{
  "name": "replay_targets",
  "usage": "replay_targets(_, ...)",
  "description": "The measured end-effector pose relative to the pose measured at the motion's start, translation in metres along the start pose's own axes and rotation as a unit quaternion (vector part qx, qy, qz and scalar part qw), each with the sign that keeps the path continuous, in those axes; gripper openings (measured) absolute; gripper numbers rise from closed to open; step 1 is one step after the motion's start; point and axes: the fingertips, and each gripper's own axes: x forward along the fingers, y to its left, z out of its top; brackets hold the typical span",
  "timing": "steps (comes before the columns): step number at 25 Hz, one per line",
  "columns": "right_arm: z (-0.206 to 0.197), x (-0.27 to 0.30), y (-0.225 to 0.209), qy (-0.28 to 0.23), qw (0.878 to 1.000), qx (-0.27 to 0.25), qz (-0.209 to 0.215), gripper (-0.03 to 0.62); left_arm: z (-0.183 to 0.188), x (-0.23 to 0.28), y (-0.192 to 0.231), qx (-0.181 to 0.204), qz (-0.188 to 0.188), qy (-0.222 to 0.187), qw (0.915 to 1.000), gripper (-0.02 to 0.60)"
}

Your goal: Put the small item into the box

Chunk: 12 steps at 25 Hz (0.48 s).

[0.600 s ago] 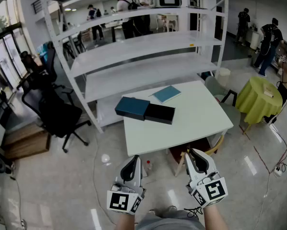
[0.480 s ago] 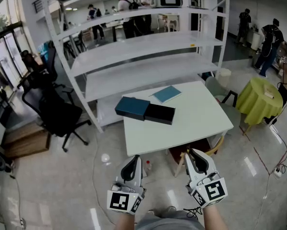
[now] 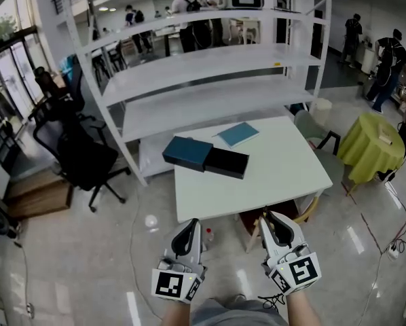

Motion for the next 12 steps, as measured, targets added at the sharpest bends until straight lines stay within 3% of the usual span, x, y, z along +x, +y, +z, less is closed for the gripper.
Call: replay_targets(12,-0.015,0.026,-0.014,0.015,1.000,0.005,0.016,0.058,-0.017,0.021,0.011,-0.006,0.008,0.014,0.9999,0.015)
